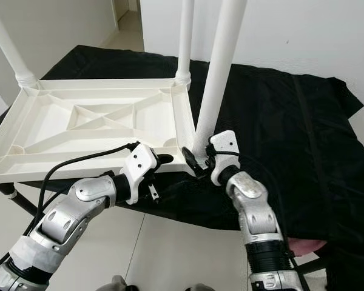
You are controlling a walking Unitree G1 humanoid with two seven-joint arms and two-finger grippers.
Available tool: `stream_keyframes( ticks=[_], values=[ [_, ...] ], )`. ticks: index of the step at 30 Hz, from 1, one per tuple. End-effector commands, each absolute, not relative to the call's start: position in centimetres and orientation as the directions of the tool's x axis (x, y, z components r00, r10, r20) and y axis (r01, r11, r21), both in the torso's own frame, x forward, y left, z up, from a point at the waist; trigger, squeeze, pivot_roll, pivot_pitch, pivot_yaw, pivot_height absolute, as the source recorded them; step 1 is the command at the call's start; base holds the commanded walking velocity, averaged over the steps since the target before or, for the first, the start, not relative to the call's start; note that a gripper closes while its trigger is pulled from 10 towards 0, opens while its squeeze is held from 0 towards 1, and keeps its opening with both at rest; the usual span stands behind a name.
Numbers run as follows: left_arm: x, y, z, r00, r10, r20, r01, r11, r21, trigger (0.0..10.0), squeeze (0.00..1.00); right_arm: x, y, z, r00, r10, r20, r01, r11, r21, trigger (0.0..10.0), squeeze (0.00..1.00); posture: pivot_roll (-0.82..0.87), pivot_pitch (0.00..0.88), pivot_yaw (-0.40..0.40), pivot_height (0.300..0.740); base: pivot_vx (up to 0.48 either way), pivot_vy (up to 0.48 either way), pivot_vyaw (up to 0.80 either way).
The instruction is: Building children table
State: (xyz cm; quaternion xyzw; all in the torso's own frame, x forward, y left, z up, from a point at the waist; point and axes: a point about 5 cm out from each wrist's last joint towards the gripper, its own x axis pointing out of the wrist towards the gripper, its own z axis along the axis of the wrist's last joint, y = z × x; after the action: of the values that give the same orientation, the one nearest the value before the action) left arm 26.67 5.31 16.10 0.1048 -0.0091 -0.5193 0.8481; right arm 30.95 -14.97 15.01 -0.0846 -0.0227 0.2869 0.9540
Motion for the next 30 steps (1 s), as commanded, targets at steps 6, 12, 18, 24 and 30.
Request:
stream_keyframes(
  ticks=[6,12,18,24,30],
  values=[
    [26.3,5.1,15.5,0.431,-0.895,-0.115,0.895,0.407,0.184,10.0,0.0,32.7,-14.0,15.0,0.724,0.688,-0.044,-0.681,0.703,-0.203,8.5,0.0,-0.07,0.0,-0.001,0.74,0.0,0.0,0.0],
    [26.2,5.1,15.6,0.435,-0.893,-0.115,0.893,0.411,0.183,10.0,0.0,33.6,-13.9,14.7,0.711,0.7,-0.065,-0.696,0.688,-0.206,0.0,0.0,-0.05,0.007,-0.003,0.74,0.0,0.0,0.0],
    [26.2,5.3,15.6,0.44,-0.89,-0.116,0.891,0.417,0.181,10.0,0.0,33.9,-14.3,14.3,0.712,0.697,-0.089,-0.698,0.689,-0.194,0.0,0.0,-0.05,0.01,-0.003,0.74,0.0,0.0,0.0],
    [26.2,5.3,15.6,0.441,-0.89,-0.116,0.89,0.418,0.18,10.0,0.0,33.7,-14.7,14.0,0.713,0.696,-0.082,-0.698,0.695,-0.173,0.0,0.0,-0.05,0.022,0.0,0.74,0.0,0.0,0.0],
    [26.2,5.3,15.6,0.441,-0.89,-0.117,0.891,0.417,0.181,10.0,0.0,33.8,-15.0,14.1,0.772,0.634,-0.048,-0.633,0.76,-0.147,10.0,0.0,-0.06,0.025,0.004,0.74,0.0,0.0,0.0]
  ],
)
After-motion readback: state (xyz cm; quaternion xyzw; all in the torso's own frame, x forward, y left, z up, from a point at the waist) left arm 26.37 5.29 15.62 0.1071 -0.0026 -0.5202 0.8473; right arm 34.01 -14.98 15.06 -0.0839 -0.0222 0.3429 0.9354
